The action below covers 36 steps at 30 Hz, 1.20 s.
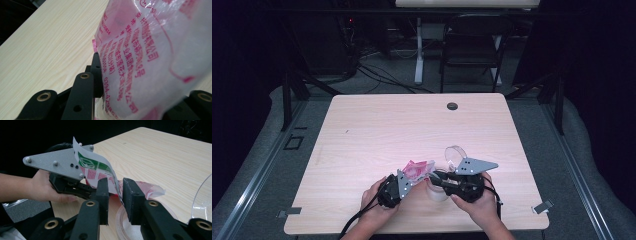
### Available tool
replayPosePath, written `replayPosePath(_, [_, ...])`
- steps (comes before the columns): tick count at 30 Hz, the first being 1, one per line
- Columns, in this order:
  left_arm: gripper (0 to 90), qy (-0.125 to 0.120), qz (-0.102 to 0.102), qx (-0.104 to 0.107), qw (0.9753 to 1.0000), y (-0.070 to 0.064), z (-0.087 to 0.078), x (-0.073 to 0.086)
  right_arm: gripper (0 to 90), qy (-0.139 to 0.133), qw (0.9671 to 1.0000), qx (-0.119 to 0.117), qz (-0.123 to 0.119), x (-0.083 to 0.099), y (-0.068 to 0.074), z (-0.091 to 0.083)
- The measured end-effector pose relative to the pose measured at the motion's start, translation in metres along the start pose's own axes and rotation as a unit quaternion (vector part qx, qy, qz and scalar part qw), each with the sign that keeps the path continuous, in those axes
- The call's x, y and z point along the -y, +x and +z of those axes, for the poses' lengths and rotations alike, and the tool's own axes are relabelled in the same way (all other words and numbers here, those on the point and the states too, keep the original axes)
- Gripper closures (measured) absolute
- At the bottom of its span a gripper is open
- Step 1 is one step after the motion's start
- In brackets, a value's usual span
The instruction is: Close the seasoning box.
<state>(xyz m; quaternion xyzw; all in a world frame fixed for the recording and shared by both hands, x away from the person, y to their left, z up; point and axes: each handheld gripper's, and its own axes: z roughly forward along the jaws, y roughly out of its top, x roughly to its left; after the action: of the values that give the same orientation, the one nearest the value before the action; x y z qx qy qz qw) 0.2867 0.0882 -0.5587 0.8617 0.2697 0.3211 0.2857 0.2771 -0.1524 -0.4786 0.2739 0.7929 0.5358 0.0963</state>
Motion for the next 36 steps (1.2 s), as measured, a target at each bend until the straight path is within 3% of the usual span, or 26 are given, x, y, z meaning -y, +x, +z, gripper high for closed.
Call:
replayPosePath(12, [72.9,-0.002,-0.004,0.006,1.0,0.005,0.0,0.0,63.1,-0.019,0.9998,0.009,0.001,-0.004,0.0,-0.006])
replayPosePath(24, [73.8,-0.01,-0.028,0.001,0.9996,0.017,-0.007,0.004,60.3,-0.039,0.9992,0.013,0.003,-0.008,0.001,-0.013])
replayPosePath(29, [73.9,-0.009,-0.038,-0.014,0.9992,0.029,-0.013,0.007,59.4,-0.046,0.9988,0.015,0.007,-0.008,-0.001,-0.014])
replayPosePath(36, [73.8,-0.007,-0.08,-0.044,0.9958,0.058,-0.025,0.021,58.9,-0.048,0.9986,0.019,0.012,-0.007,-0.003,-0.015])
